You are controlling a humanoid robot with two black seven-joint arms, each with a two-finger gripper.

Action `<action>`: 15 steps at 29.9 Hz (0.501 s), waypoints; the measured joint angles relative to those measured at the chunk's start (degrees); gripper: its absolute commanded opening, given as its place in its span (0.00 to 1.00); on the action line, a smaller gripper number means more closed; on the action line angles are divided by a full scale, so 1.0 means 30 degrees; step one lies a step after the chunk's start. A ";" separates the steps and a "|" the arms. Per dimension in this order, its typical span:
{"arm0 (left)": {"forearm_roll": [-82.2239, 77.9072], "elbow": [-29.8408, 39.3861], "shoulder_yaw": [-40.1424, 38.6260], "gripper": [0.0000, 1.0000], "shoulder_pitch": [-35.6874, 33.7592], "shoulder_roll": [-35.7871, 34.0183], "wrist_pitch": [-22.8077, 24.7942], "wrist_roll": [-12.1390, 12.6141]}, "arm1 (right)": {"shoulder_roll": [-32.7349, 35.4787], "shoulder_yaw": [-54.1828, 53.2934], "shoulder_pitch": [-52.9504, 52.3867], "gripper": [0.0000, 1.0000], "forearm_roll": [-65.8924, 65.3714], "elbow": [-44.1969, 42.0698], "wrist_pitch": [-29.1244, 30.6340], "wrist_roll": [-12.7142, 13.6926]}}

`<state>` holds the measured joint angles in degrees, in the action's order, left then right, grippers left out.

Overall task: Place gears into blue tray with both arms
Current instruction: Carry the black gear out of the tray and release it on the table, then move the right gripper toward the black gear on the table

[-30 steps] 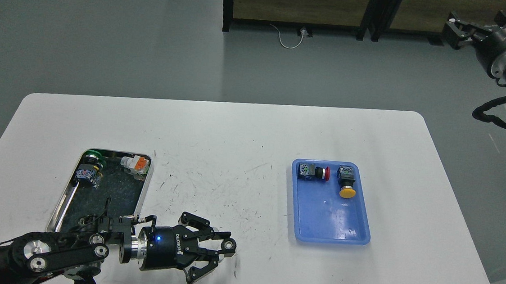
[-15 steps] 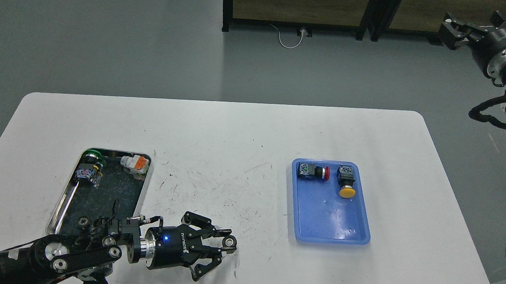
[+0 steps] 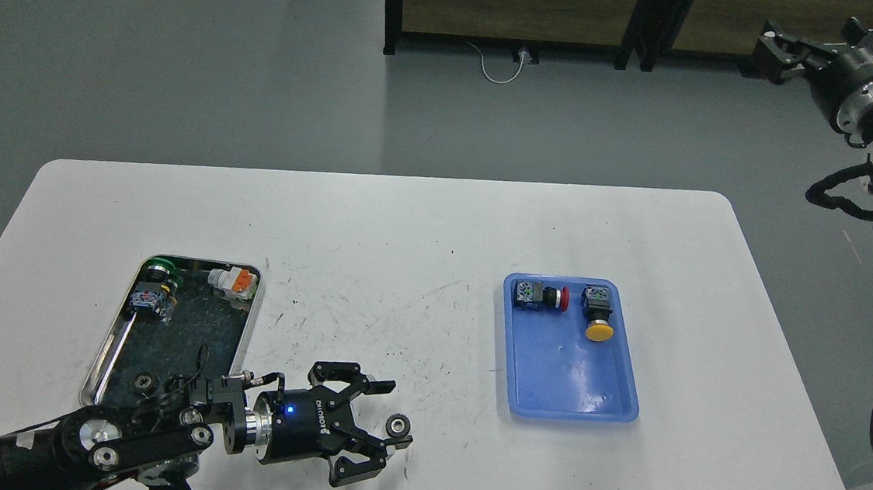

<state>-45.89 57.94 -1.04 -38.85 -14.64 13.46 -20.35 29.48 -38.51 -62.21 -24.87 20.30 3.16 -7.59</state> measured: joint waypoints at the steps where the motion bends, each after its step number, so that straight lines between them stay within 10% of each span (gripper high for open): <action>1: 0.0027 0.0067 -0.0252 0.97 -0.0012 -0.0394 -0.0039 -0.0012 | -0.0041 -0.0042 -0.0080 1.00 0.0086 0.0001 0.0006 0.0031; 15: 0.2114 0.0407 -0.1495 0.98 0.0112 -0.8276 -0.0043 -0.1515 | -0.2879 0.0371 -0.0509 1.00 0.0379 0.0090 0.0857 0.0047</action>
<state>-39.54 59.16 -5.53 -38.51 -39.47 13.34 -24.90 20.84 -37.40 -63.73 -23.73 20.57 5.73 -7.45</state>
